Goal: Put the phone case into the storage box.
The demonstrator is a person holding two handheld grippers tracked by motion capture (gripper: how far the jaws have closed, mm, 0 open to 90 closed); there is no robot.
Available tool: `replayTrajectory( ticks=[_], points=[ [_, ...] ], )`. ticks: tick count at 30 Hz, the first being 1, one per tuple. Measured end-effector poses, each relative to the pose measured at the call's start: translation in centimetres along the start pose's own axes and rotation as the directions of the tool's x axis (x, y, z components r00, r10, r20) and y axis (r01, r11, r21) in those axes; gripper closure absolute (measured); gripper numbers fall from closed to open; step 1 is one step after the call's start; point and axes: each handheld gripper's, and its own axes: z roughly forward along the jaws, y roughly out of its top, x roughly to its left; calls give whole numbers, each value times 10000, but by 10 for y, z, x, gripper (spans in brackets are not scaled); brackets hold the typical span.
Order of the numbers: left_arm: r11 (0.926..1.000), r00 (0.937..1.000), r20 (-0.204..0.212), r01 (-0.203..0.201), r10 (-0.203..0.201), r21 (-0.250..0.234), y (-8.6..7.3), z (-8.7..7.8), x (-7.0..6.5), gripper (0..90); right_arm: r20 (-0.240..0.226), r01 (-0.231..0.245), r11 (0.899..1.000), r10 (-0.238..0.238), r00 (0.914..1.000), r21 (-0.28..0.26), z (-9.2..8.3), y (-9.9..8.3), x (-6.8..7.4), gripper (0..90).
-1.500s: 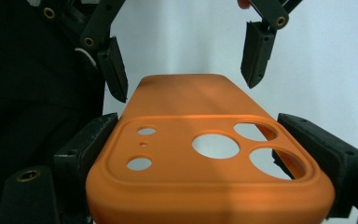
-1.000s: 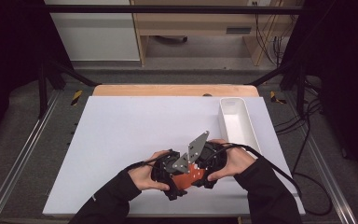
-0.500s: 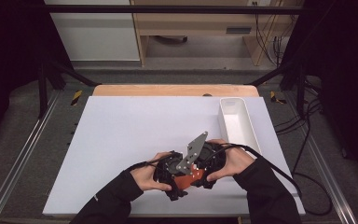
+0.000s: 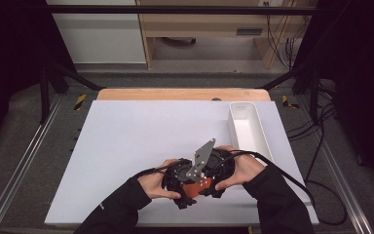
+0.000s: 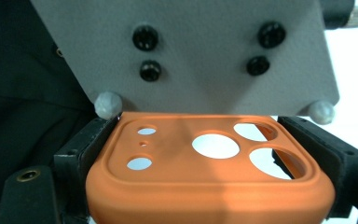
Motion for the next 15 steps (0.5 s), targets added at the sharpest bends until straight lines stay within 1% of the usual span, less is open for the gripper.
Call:
replayTrajectory(
  ticks=[4,6,9,11,13,15],
  points=[
    [10000,10000,70,-7,7,-8,0,1,0,112,11,59,10000,-59,10000,30,0,0,1,159],
    [10000,10000,72,-1,0,58,1,1,0,114,6,143,9999,-143,9999,46,0,0,0,160],
    [9999,9999,106,-41,40,99,2,1,1,125,21,148,9998,-148,9999,91,1,0,1,159],
    [10000,10000,74,-58,58,79,2,1,1,135,26,198,9998,-198,9998,104,0,0,1,159],
    [9999,10000,46,-64,63,90,2,1,1,143,24,149,9999,-150,9999,82,0,0,1,159],
    [9998,10000,35,-86,86,163,2,1,1,144,18,150,9998,-150,9999,105,0,0,1,159]
  ],
)
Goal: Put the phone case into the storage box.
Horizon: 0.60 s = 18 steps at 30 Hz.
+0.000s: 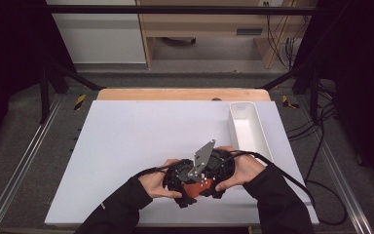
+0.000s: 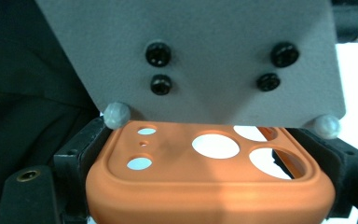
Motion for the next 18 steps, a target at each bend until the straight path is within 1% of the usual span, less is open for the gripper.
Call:
replayTrajectory(
  ticks=[2,3,4,7,11,14,18],
  points=[
    [10000,10000,-10,-65,65,32,0,0,0,145,22,-74,10000,74,10000,-27,1,0,1,159],
    [10000,10000,-18,11,-11,-7,0,1,0,145,29,-58,10000,58,10000,-28,1,0,1,159],
    [10000,10000,-16,30,-30,2,0,1,0,146,-7,95,9999,-95,10000,40,1,0,-1,159],
    [10000,10000,-6,27,-27,17,0,2,0,147,10,68,10000,-69,10000,34,1,0,0,158],
    [10000,9999,-96,31,-31,-29,0,1,0,150,61,121,9999,-121,9999,25,0,0,0,156],
    [10000,9999,-129,37,-38,-35,0,0,0,153,133,27,10000,-26,9999,-33,0,0,1,154],
    [9999,9997,-233,80,-83,-123,-1,-1,0,154,210,112,9999,-110,9997,-94,0,0,1,151]
  ],
)
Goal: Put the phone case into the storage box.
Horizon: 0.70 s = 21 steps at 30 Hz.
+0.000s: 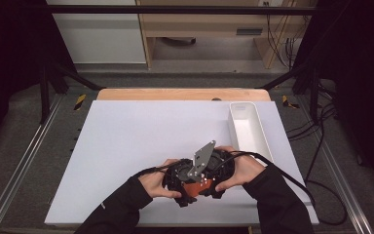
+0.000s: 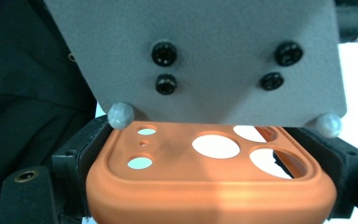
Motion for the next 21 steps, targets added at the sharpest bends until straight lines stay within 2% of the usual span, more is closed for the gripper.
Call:
replayTrajectory(
  ticks=[8,13,18,21],
  points=[
    [9999,9999,-123,29,-30,-118,0,-1,1,155,108,-50,9999,51,9999,-115,-1,0,0,141],
    [9997,9995,-284,110,-116,-208,-2,-2,3,155,306,-64,9987,79,9995,-504,-5,0,-1,104],
    [9992,9993,-340,167,-179,-359,-5,-5,5,155,486,-3,9980,34,9988,-634,-9,-1,-1,63],
    [9987,9991,-330,240,-255,-448,-7,-7,5,155,638,-127,9956,187,9978,-925,-11,-1,0,46]
  ],
)
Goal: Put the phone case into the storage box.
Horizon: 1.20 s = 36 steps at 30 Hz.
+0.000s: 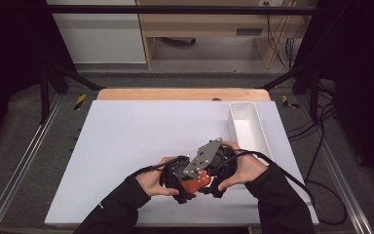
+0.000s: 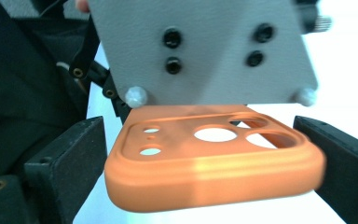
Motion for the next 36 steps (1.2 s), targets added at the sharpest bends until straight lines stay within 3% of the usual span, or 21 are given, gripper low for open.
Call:
replayTrajectory(
  ticks=[4,10,17,21,36],
  points=[
    [9999,10000,31,48,-47,-127,-3,-2,0,155,247,-76,9999,79,9997,-125,-5,-1,0,27],
    [9994,9999,25,159,-158,-302,-9,-6,1,155,554,-212,9970,253,9981,-741,-13,-3,1,20],
    [9973,9993,66,366,-363,-641,-18,-10,3,155,607,-549,9885,640,9961,-1408,-21,-12,0,18],
    [9956,9993,-118,356,-367,-870,-23,-12,4,155,616,-725,9818,845,9945,-1754,-23,-18,0,16],
    [9780,9972,147,742,-728,-1951,-31,-17,4,155,647,-1173,9605,1377,9884,-2523,-21,-36,1,15]
  ],
)
